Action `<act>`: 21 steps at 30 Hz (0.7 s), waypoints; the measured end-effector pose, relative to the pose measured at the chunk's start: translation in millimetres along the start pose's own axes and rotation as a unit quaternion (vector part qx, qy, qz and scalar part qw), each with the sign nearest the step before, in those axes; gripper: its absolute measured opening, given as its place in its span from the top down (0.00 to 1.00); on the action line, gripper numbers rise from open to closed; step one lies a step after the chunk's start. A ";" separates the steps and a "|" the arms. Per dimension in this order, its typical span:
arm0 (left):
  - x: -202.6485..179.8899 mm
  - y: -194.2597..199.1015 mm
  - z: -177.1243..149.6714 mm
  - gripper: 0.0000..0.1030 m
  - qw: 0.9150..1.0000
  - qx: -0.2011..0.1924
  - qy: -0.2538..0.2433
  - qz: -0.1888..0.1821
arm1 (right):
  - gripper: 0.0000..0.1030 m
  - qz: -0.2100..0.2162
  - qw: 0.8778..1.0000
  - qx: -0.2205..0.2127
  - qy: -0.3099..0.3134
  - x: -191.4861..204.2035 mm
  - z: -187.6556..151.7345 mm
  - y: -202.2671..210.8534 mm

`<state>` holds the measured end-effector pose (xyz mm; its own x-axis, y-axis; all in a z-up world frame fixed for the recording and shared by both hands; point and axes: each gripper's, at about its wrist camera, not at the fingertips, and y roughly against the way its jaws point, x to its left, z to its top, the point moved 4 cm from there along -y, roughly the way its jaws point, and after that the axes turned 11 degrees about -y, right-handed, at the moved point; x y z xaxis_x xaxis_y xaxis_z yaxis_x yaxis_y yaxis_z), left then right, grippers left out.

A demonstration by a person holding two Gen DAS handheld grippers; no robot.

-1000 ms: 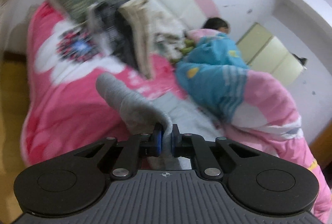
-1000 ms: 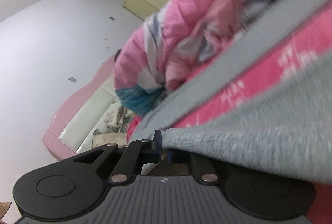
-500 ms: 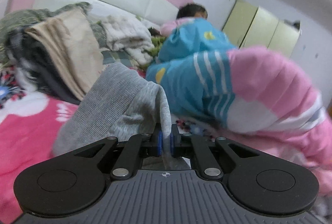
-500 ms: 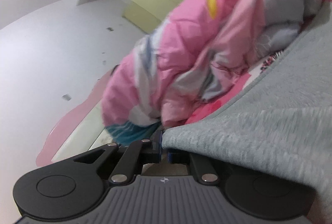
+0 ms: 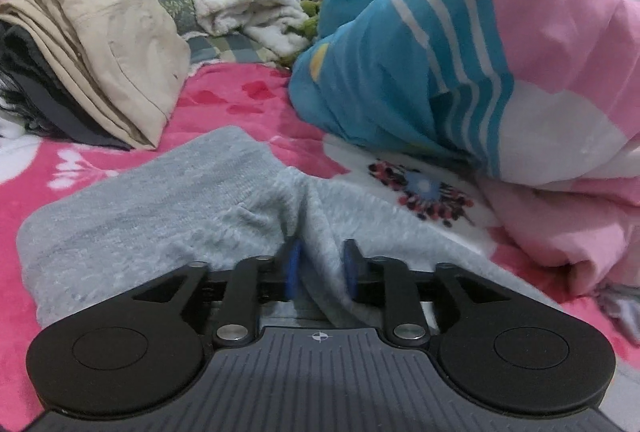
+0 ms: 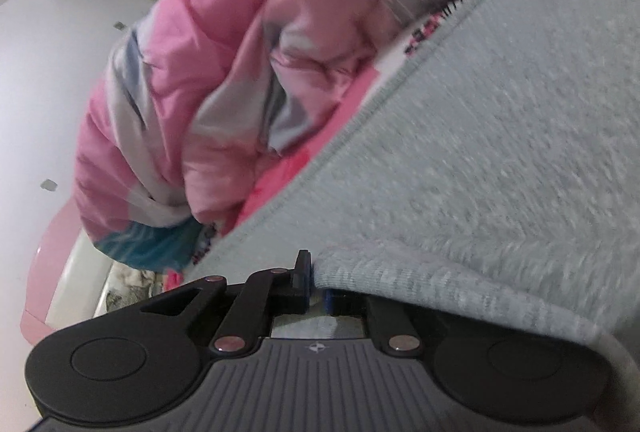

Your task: Fold clothes

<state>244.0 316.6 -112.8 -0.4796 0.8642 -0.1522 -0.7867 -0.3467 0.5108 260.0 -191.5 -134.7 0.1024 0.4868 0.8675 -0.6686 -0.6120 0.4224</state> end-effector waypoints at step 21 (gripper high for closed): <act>38.4 126.5 -47.7 0.57 0.981 0.100 0.062 -0.153 | 0.35 0.065 0.994 0.037 -0.076 18.7 -65.2 143.8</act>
<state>107.5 288.5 -94.4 -0.2871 0.8609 -0.4201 -0.8154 0.0105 0.5788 117.8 -229.7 -74.9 0.1337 0.3041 0.9432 -0.6280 -0.7103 0.3180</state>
